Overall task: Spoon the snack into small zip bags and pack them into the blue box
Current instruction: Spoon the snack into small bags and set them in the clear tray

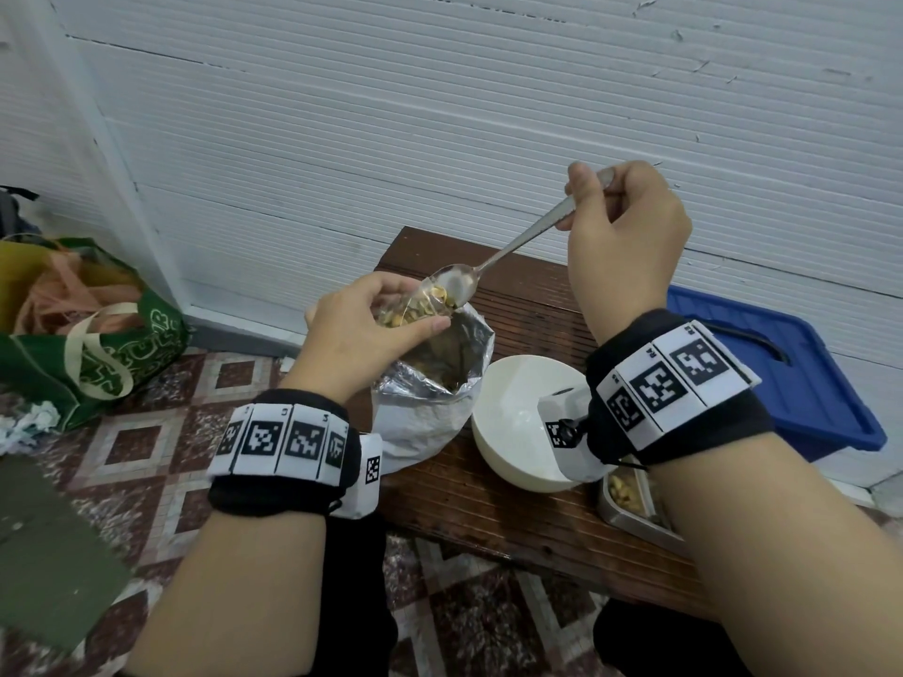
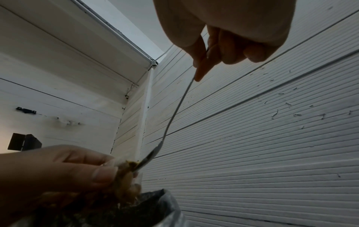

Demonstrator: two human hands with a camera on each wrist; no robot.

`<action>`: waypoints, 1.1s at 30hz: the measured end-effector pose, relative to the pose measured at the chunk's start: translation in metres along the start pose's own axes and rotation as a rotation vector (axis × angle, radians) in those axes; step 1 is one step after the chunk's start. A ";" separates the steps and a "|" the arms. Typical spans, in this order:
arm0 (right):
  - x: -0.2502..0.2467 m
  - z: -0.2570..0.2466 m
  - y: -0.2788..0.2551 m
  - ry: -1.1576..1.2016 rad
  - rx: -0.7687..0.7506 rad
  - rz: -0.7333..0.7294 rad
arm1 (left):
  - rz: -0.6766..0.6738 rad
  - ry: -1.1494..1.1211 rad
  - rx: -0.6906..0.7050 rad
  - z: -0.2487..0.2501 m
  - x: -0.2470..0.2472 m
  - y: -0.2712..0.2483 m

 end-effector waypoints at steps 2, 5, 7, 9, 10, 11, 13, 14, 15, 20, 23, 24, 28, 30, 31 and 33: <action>-0.004 0.005 0.002 -0.002 0.009 0.031 | 0.013 -0.008 0.007 0.002 -0.002 -0.001; -0.012 0.015 0.003 -0.014 0.040 0.079 | 0.031 -0.038 0.017 0.000 -0.005 -0.001; -0.014 0.021 0.002 -0.014 0.071 0.092 | 0.027 -0.072 0.031 0.001 -0.005 -0.001; -0.014 0.027 -0.002 -0.034 0.101 0.085 | 0.035 -0.106 0.046 0.001 -0.006 -0.002; -0.013 0.029 -0.004 -0.048 0.117 0.073 | 0.042 -0.122 0.054 0.001 -0.007 -0.002; -0.011 0.031 -0.008 -0.061 0.134 0.053 | 0.050 -0.138 0.062 0.001 -0.008 -0.002; -0.004 0.035 -0.019 -0.094 0.162 -0.009 | 0.069 -0.168 0.075 0.002 -0.009 -0.002; 0.000 0.036 -0.025 -0.113 0.168 -0.051 | 0.081 -0.182 0.086 0.003 -0.009 -0.002; 0.006 0.037 -0.033 -0.125 0.172 -0.100 | 0.093 -0.195 0.099 0.005 -0.009 -0.002; 0.034 0.046 -0.065 -0.149 0.146 -0.241 | 0.128 -0.312 0.172 0.015 -0.005 -0.004; 0.042 0.049 -0.073 -0.170 0.130 -0.284 | 0.124 -0.383 0.209 0.019 -0.002 -0.004; 0.043 0.049 -0.074 -0.168 0.134 -0.297 | 0.118 -0.395 0.219 0.020 0.000 -0.004; 0.041 0.051 -0.074 -0.087 0.185 -0.334 | 0.076 -0.403 0.242 0.027 0.007 -0.005; 0.035 0.051 -0.073 -0.019 0.218 -0.322 | 0.068 -0.426 0.254 0.033 0.010 -0.006; 0.031 0.051 -0.073 0.020 0.236 -0.306 | 0.068 -0.436 0.259 0.035 0.012 -0.006; 0.022 0.052 -0.071 0.086 0.263 -0.265 | 0.062 -0.451 0.270 0.043 0.017 -0.007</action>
Point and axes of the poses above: each hand's wrist, its own y-axis towards the middle knuckle, its own x-axis out of the palm, z = x × y, the point moved 3 cm from there along y, towards the middle knuckle, and after that the axes turned 13 degrees about -z, right-handed, at the moved point
